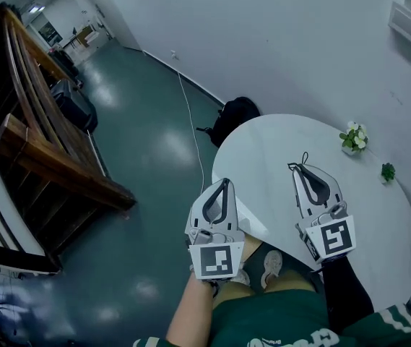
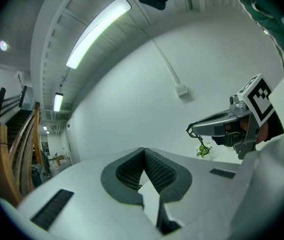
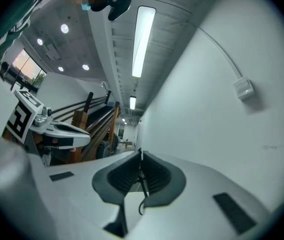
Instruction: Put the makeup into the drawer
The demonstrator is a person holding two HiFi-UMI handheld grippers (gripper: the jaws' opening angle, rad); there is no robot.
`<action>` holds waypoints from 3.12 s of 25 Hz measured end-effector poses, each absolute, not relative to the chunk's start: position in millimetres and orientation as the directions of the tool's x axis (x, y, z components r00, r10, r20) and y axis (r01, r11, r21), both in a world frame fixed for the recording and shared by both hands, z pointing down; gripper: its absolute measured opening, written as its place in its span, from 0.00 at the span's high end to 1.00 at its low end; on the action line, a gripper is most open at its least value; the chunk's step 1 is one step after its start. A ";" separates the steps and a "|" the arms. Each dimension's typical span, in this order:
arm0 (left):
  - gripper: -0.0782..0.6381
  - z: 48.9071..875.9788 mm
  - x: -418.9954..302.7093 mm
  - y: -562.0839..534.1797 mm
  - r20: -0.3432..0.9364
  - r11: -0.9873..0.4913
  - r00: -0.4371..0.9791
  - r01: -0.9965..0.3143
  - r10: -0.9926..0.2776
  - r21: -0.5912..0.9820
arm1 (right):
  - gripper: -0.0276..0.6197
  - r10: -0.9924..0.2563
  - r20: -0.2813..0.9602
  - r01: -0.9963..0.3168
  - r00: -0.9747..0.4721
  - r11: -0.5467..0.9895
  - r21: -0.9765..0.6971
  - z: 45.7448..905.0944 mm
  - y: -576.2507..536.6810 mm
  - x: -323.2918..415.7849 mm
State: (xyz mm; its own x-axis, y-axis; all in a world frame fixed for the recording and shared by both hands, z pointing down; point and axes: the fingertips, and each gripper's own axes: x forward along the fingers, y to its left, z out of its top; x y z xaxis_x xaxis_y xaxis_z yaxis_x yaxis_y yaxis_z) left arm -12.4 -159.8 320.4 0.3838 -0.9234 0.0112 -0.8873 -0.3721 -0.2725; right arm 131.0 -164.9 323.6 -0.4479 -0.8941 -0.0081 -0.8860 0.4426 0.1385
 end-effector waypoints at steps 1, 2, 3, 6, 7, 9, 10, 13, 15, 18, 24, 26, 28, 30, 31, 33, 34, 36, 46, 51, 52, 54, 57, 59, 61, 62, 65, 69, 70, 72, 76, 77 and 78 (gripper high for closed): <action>0.89 319.9 -24.6 -155.7 0.014 -0.360 0.370 -0.892 -0.929 -0.275 | 0.92 -0.886 -0.008 -0.878 -0.464 0.459 0.136 323.5 -162.0 117.1; 0.89 319.5 -36.5 -151.5 0.015 -0.348 0.358 -0.896 -0.934 -0.277 | 0.92 -0.878 -0.007 -0.871 -0.479 0.474 0.133 323.4 -158.7 103.6; 0.89 319.2 -48.2 -147.0 0.016 -0.336 0.345 -0.900 -0.938 -0.278 | 0.92 -0.870 -0.006 -0.863 -0.493 0.488 0.131 323.3 -155.3 90.5; 0.89 320.4 -80.8 -133.6 0.019 -0.301 0.308 -0.911 -0.951 -0.281 | 0.92 -0.849 -0.007 -0.843 -0.529 0.524 0.125 324.4 -146.4 57.0; 0.89 322.4 -90.5 -129.2 0.024 -0.293 0.298 -0.914 -0.954 -0.282 | 0.92 -0.844 -0.006 -0.838 -0.536 0.532 0.123 325.7 -143.6 48.1; 0.89 326.8 -106.5 -121.2 0.037 -0.283 0.285 -0.916 -0.958 -0.284 | 0.92 -0.839 -0.001 -0.833 -0.544 0.540 0.122 329.1 -138.4 33.5; 0.89 328.3 -112.6 -117.8 0.040 -0.280 0.281 -0.917 -0.959 -0.284 | 0.92 -0.837 0.002 -0.831 -0.547 0.543 0.121 330.8 -136.1 27.6; 0.89 329.7 -125.5 -109.6 0.037 -0.274 0.275 -0.918 -0.961 -0.285 | 0.92 -0.827 0.013 -0.821 -0.561 0.559 0.118 336.6 -131.1 11.1; 0.89 331.4 -131.7 -105.2 0.036 -0.274 0.276 -0.919 -0.961 -0.282 | 0.92 -0.816 0.038 -0.810 -0.577 0.578 0.101 347.2 -128.9 -1.2; 0.89 338.6 -139.1 -101.7 0.046 -0.278 0.277 -0.920 -0.960 -0.275 | 0.92 -0.784 0.119 -0.785 -0.609 0.618 0.051 376.9 -126.4 -25.5; 0.89 367.4 -150.1 -101.4 0.082 -0.302 0.291 -0.913 -0.953 -0.275 | 0.92 -0.638 0.329 -0.681 -0.696 0.732 -0.021 499.9 -104.9 -75.9; 0.89 380.9 -151.8 -101.6 0.108 -0.317 0.298 -0.907 -0.948 -0.276 | 0.92 -0.585 0.401 -0.654 -0.705 0.755 -0.050 539.7 -96.9 -87.1; 0.89 396.7 -154.4 -101.2 0.136 -0.323 0.297 -0.910 -0.945 -0.259 | 0.92 -0.533 0.465 -0.628 -0.707 0.775 -0.068 577.1 -88.5 -94.8; 0.89 411.2 -159.4 -101.5 0.155 -0.322 0.290 -0.914 -0.944 -0.247 | 0.92 -0.489 0.520 -0.615 -0.701 0.783 -0.092 612.2 -82.6 -99.2; 0.89 417.9 -162.2 -101.7 0.166 -0.321 0.287 -0.915 -0.944 -0.245 | 0.92 -0.470 0.544 -0.612 -0.695 0.784 -0.106 628.4 -80.3 -100.1; 0.89 430.3 -166.7 -101.1 0.190 -0.323 0.281 -0.913 -0.941 -0.248 | 0.92 -0.434 0.587 -0.611 -0.683 0.781 -0.133 657.5 -75.8 -100.1; 0.89 435.8 -168.5 -100.5 0.203 -0.324 0.278 -0.912 -0.939 -0.250 | 0.92 -0.418 0.606 -0.612 -0.676 0.777 -0.147 670.8 -73.8 -99.6; 0.89 444.7 -171.3 -99.0 0.221 -0.325 0.272 -0.911 -0.936 -0.254 | 0.92 -0.386 0.644 -0.618 -0.661 0.766 -0.175 696.4 -69.7 -97.5; 0.89 476.8 -184.4 -92.9 0.272 -0.312 0.243 -0.917 -0.931 -0.249 | 0.92 -0.327 0.770 -0.660 -0.548 0.734 -0.158 790.0 -66.7 -78.1; 0.89 486.9 -186.0 -90.6 0.288 -0.311 0.240 -0.921 -0.927 -0.234 | 0.92 -0.316 0.822 -0.670 -0.475 0.735 -0.105 816.1 -70.1 -73.1; 0.89 489.1 -186.2 -89.9 0.293 -0.311 0.239 -0.922 -0.926 -0.230 | 0.92 -0.314 0.830 -0.668 -0.462 0.738 -0.093 820.4 -71.1 -73.2; 0.89 493.1 -186.8 -88.4 0.302 -0.311 0.237 -0.923 -0.923 -0.226 | 0.91 -0.311 0.842 -0.662 -0.441 0.746 -0.071 827.5 -73.9 -74.4; 0.89 497.8 -188.7 -86.8 0.310 -0.309 0.234 -0.926 -0.921 -0.218 | 0.91 -0.301 0.866 -0.661 -0.400 0.749 -0.045 839.1 -76.8 -73.0; 0.89 501.0 -188.9 -85.4 0.318 -0.312 0.236 -0.925 -0.918 -0.216 | 0.91 -0.297 0.881 -0.656 -0.369 0.755 -0.021 846.6 -79.2 -71.2; 0.89 503.5 -189.9 -84.0 0.322 -0.315 0.236 -0.924 -0.917 -0.217 | 0.91 -0.292 0.891 -0.644 -0.347 0.765 0.000 853.2 -81.9 -71.9; 0.89 504.6 -190.7 -83.4 0.323 -0.314 0.236 -0.924 -0.917 -0.217 | 0.91 -0.289 0.895 -0.641 -0.340 0.767 0.004 856.2 -83.1 -72.5; 0.89 509.1 -191.6 -82.0 0.329 -0.311 0.232 -0.927 -0.915 -0.211 | 0.91 -0.275 0.903 -0.642 -0.331 0.766 -0.002 864.0 -84.5 -73.2; 0.89 512.4 -193.8 -81.1 0.332 -0.304 0.228 -0.931 -0.915 -0.199 | 0.91 -0.266 0.908 -0.633 -0.322 0.774 0.002 869.3 -85.3 -75.0; 0.89 512.4 -194.8 -81.0 0.331 -0.304 0.228 -0.931 -0.916 -0.200 | 0.91 -0.264 0.908 -0.629 -0.324 0.777 0.002 869.6 -85.2 -76.0; 0.89 512.5 -197.0 -80.6 0.332 -0.302 0.225 -0.931 -0.916 -0.202 | 0.91 -0.259 0.909 -0.625 -0.325 0.780 -0.001 870.2 -84.2 -77.2; 0.89 512.3 -200.8 -79.3 0.335 -0.294 0.217 -0.935 -0.917 -0.199 | 0.91 -0.258 0.911 -0.622 -0.321 0.783 0.002 871.8 -85.8 -77.8; 0.89 512.0 -201.5 -79.1 0.334 -0.292 0.216 -0.935 -0.918 -0.199 | 0.91 -0.259 0.912 -0.621 -0.317 0.784 0.006 872.3 -86.9 -77.5; 0.89 512.0 -202.2 -78.9 0.334 -0.292 0.215 -0.936 -0.918 -0.199 | 0.91 -0.259 0.914 -0.620 -0.312 0.785 0.011 873.1 -87.8 -77.1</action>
State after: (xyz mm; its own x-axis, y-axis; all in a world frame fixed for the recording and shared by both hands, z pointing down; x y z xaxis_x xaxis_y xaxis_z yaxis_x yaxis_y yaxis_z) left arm -202.2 -78.9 512.0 0.2155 -0.9177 0.3338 -0.9356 -0.2919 -0.1986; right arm -77.1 -87.8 873.1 -0.3121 -0.2591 0.9140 -0.6198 0.7847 0.0108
